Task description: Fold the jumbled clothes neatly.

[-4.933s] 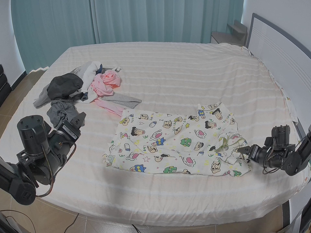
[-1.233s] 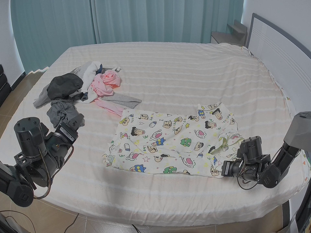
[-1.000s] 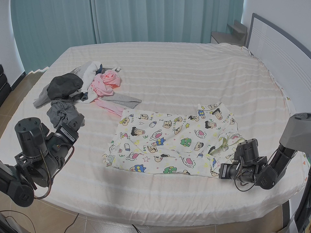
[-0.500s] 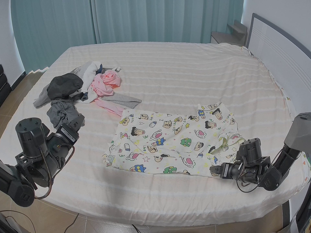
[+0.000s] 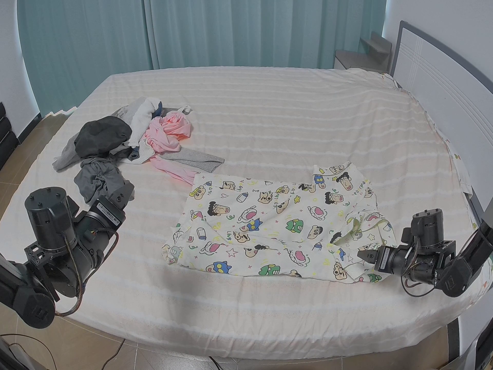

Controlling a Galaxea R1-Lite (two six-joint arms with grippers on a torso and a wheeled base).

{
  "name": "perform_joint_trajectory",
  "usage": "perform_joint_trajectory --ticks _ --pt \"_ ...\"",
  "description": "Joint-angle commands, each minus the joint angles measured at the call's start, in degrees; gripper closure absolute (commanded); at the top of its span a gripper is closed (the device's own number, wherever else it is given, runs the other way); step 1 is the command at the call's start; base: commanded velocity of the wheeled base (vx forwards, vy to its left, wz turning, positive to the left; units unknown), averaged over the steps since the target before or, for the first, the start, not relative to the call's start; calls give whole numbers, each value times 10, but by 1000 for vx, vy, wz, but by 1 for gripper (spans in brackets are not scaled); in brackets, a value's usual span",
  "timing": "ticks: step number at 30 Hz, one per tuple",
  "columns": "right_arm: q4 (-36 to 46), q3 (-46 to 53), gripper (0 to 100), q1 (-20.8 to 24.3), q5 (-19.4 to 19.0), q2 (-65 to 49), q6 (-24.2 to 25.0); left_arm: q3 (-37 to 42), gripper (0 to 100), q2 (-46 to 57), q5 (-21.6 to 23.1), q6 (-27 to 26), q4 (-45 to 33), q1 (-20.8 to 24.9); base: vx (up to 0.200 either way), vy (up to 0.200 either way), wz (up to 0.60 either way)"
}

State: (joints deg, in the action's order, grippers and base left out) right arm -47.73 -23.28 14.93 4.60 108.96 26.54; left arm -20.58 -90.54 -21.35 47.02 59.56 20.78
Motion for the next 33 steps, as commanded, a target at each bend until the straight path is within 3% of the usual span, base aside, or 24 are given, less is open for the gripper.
perform_joint_trajectory --ticks 1,9,28,29,33 --pt "0 -18 0 -49 -25 6 -7 0 0 0 0 0 0 0 0 0 0" --pt "0 -56 0 -102 -52 64 -6 0 0 0 0 0 0 0 0 0 0" --pt "-2 -96 0 -100 -51 129 -9 0 0 -7 0 0 0 0 0 0 0" --pt "-2 -96 100 -100 -51 129 -9 0 0 -7 0 0 0 0 0 0 0" --pt "-3 -96 100 -100 -51 132 -10 0 0 -8 0 0 0 0 0 0 0"
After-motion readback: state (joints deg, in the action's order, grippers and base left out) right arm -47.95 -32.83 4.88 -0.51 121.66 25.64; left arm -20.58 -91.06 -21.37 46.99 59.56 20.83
